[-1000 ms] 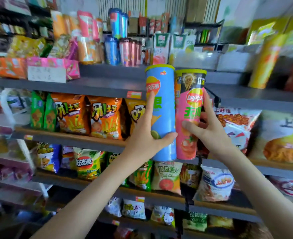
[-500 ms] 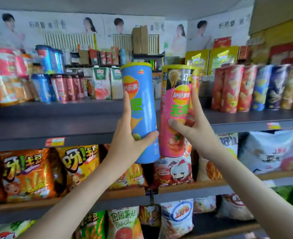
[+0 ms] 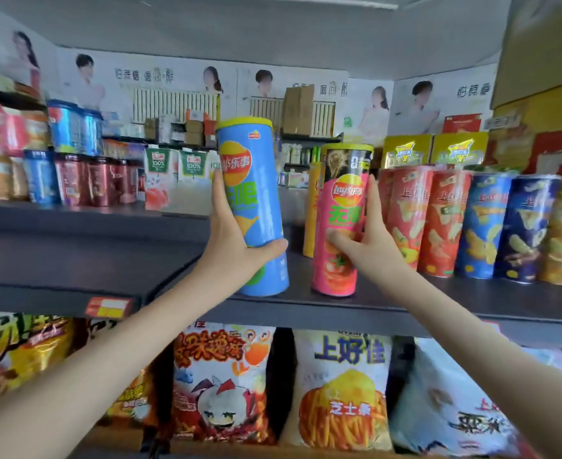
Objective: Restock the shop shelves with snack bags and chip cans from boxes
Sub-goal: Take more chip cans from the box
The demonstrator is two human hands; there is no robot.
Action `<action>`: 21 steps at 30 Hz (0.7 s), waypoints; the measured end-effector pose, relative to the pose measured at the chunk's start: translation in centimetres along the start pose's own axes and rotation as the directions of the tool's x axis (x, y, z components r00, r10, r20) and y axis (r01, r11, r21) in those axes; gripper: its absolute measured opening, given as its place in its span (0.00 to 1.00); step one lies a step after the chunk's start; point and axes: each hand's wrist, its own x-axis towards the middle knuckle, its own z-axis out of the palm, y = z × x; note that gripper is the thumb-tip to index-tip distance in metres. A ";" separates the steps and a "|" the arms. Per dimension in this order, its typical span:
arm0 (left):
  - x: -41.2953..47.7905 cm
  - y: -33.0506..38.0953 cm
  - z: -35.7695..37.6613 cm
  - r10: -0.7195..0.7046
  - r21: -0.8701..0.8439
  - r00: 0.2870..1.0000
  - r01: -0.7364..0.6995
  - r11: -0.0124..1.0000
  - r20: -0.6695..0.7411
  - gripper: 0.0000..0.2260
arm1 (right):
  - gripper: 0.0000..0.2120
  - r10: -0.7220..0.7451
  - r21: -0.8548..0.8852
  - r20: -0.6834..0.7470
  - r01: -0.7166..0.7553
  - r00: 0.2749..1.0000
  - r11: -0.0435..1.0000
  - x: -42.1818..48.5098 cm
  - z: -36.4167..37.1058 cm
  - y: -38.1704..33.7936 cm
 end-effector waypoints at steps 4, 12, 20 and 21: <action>2.6 -0.1 4.1 -0.051 0.054 0.997 0.054 0.997 -0.061 0.57 | 0.49 0.010 -0.044 0.045 -0.008 0.999 0.999 2.7 -1.9 3.7; 4.5 -1.7 7.2 -0.136 0.202 0.988 0.148 0.968 -0.075 0.57 | 0.48 0.047 -0.117 0.029 -0.043 0.998 0.992 5.2 -2.7 7.3; 4.7 -2.6 7.7 -0.156 0.230 0.987 0.144 0.962 0.034 0.58 | 0.58 -0.009 -0.477 0.013 0.014 1.000 0.879 3.4 -2.2 7.3; 4.7 -2.7 7.6 -0.163 0.228 0.985 0.147 0.963 0.055 0.57 | 0.57 -0.005 -0.475 0.009 0.009 1.000 0.880 3.5 -2.0 7.3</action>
